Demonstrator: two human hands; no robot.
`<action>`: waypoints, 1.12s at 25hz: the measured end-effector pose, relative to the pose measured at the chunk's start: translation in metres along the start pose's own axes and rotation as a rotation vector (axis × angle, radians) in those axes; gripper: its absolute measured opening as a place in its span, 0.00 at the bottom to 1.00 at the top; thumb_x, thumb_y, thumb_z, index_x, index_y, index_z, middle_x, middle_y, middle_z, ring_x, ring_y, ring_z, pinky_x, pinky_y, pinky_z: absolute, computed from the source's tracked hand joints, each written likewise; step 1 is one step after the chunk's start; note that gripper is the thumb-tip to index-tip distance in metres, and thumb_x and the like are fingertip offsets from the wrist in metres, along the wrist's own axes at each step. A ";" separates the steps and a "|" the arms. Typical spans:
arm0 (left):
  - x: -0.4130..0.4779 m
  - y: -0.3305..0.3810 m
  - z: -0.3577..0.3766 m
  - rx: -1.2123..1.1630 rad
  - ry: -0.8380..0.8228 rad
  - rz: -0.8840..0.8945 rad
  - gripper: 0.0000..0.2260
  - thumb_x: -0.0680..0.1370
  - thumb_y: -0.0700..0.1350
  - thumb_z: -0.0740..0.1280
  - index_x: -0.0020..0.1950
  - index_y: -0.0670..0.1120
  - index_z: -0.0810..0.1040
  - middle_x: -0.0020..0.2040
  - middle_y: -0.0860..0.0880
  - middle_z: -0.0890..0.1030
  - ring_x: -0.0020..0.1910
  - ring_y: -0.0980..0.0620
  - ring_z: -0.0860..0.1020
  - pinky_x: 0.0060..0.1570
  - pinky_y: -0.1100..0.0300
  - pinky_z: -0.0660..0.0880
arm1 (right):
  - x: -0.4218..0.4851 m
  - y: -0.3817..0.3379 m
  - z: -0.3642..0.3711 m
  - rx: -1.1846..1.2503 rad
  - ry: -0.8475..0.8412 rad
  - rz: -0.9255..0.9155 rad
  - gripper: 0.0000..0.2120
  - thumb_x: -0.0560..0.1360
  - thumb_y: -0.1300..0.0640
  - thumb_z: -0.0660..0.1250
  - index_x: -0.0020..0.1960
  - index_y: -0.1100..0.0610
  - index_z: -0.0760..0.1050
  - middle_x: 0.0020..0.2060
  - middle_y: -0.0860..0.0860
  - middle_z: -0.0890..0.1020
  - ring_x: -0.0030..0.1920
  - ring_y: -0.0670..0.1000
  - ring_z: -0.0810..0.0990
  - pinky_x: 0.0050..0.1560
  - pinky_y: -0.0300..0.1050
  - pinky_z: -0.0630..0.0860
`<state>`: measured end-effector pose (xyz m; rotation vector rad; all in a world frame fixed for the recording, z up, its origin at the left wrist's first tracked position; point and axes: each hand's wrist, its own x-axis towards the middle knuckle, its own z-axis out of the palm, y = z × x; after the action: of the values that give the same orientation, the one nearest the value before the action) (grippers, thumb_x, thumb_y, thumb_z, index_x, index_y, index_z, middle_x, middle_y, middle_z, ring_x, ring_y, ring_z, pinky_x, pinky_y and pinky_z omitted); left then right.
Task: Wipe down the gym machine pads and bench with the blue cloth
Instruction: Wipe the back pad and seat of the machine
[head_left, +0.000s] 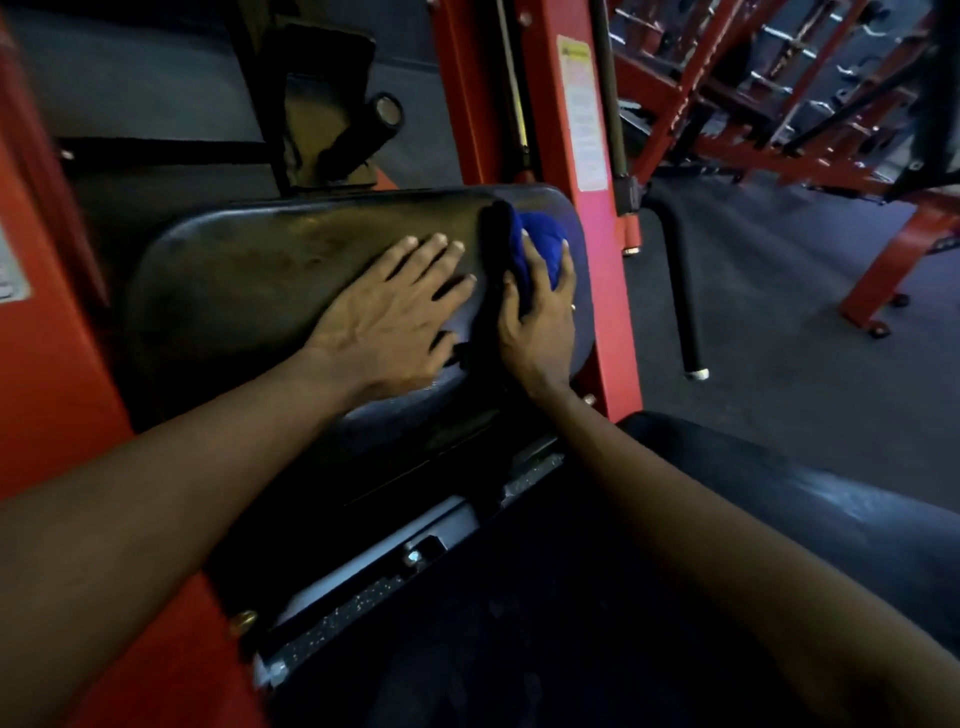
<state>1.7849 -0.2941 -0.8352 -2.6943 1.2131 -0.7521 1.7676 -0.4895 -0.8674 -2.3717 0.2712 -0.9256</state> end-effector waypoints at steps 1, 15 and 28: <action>-0.002 0.003 0.006 0.044 0.009 0.002 0.29 0.79 0.56 0.51 0.78 0.44 0.63 0.79 0.38 0.60 0.78 0.40 0.58 0.76 0.44 0.53 | 0.004 0.006 -0.001 0.010 0.000 -0.009 0.24 0.80 0.49 0.61 0.75 0.40 0.66 0.80 0.51 0.57 0.75 0.56 0.66 0.66 0.54 0.70; -0.001 0.010 0.009 0.135 0.011 -0.002 0.31 0.81 0.60 0.50 0.79 0.43 0.60 0.79 0.36 0.58 0.78 0.38 0.55 0.76 0.42 0.51 | 0.087 0.013 -0.008 -0.011 -0.021 0.018 0.23 0.81 0.46 0.59 0.76 0.42 0.65 0.77 0.58 0.61 0.71 0.63 0.71 0.67 0.55 0.71; 0.000 0.010 0.011 0.129 0.017 0.003 0.31 0.80 0.60 0.49 0.79 0.43 0.59 0.79 0.36 0.57 0.78 0.38 0.55 0.76 0.42 0.51 | 0.124 0.025 -0.004 0.007 0.042 0.081 0.22 0.79 0.44 0.58 0.72 0.47 0.72 0.72 0.59 0.67 0.67 0.60 0.75 0.66 0.50 0.72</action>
<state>1.7835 -0.3018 -0.8471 -2.5869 1.1301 -0.8248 1.8568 -0.5582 -0.8105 -2.3187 0.3767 -0.9371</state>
